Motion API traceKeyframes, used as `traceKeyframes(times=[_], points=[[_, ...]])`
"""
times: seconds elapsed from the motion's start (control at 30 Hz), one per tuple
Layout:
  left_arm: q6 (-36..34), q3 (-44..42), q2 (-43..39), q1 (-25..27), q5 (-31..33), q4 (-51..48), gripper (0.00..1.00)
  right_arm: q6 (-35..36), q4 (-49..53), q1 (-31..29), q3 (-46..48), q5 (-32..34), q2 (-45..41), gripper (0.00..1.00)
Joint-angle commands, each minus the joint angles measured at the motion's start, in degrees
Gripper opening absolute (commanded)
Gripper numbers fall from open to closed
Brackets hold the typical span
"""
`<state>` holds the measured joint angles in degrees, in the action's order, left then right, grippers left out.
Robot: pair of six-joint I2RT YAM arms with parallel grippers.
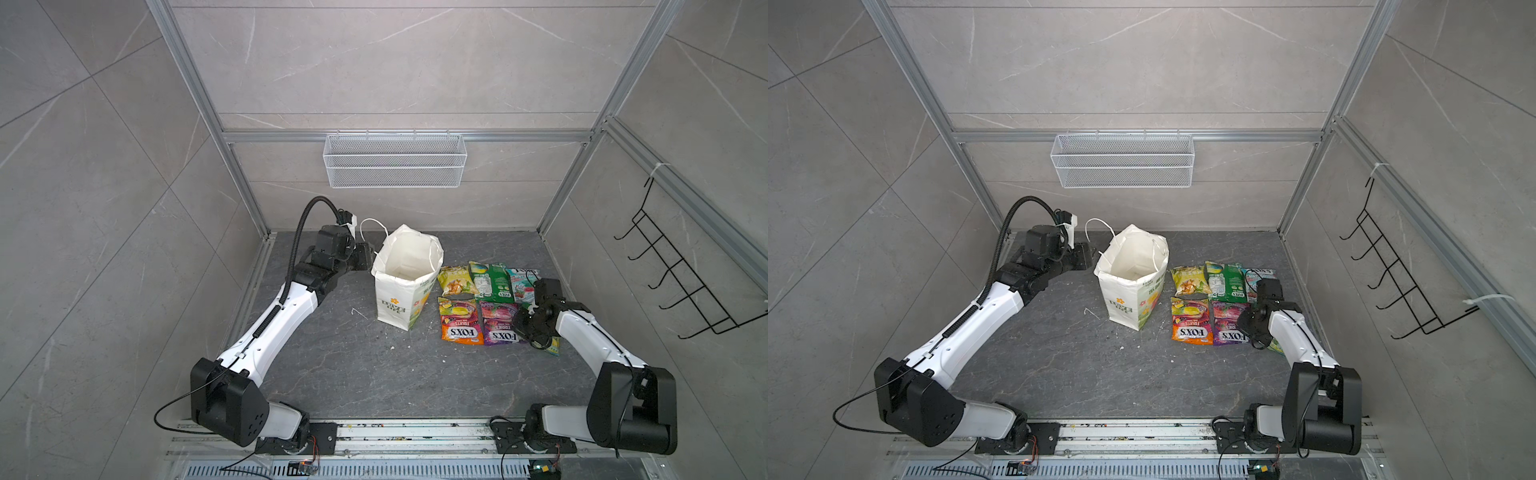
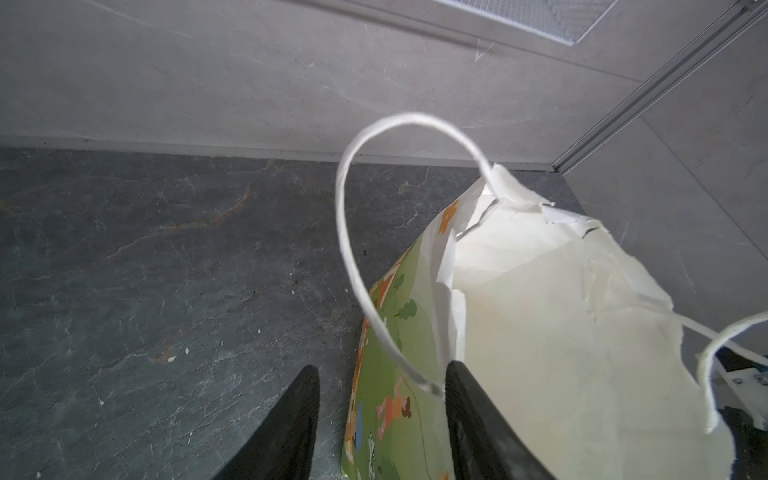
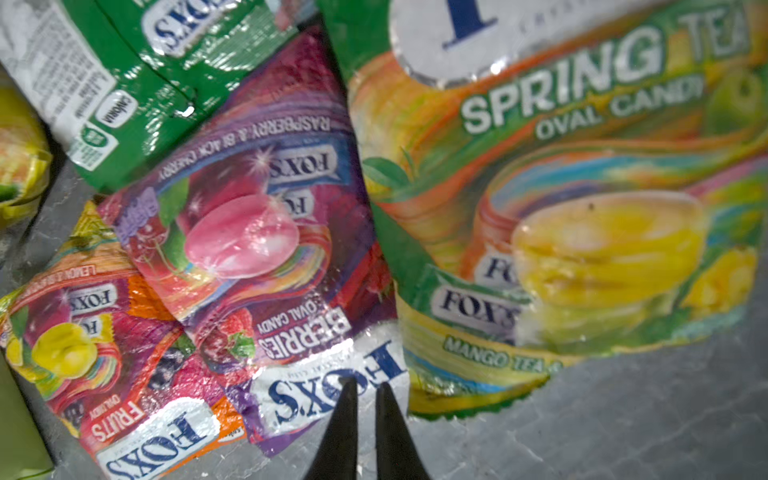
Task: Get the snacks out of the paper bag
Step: 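Release the green pack onto the table and press it flat with the right gripper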
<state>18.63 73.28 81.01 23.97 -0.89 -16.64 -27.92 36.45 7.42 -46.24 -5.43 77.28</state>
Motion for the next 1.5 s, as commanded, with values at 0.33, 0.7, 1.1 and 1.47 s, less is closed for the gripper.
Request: traceKeyframes(times=[0.33, 0.7, 1.1, 1.47], points=[[-4.48, -2.82, -3.05, -0.23, 4.42, 0.59, 0.52, -2.42, -3.74, 0.06, -3.25, 6.98, 7.46, 0.11], [-4.31, -3.66, -4.37, -0.24, 5.86, 1.69, 0.52, -2.19, -1.87, 3.94, 0.07, 10.45, 6.1, 0.16], [-5.32, -7.91, -8.6, -0.25, 8.72, 7.19, 0.52, 1.55, -0.37, 3.58, -4.69, -0.53, -0.53, 0.29], [-1.1, -11.9, -9.25, -6.21, 4.86, 10.75, 0.55, 1.16, -4.67, 14.98, -10.71, 7.95, -1.12, 0.7]])
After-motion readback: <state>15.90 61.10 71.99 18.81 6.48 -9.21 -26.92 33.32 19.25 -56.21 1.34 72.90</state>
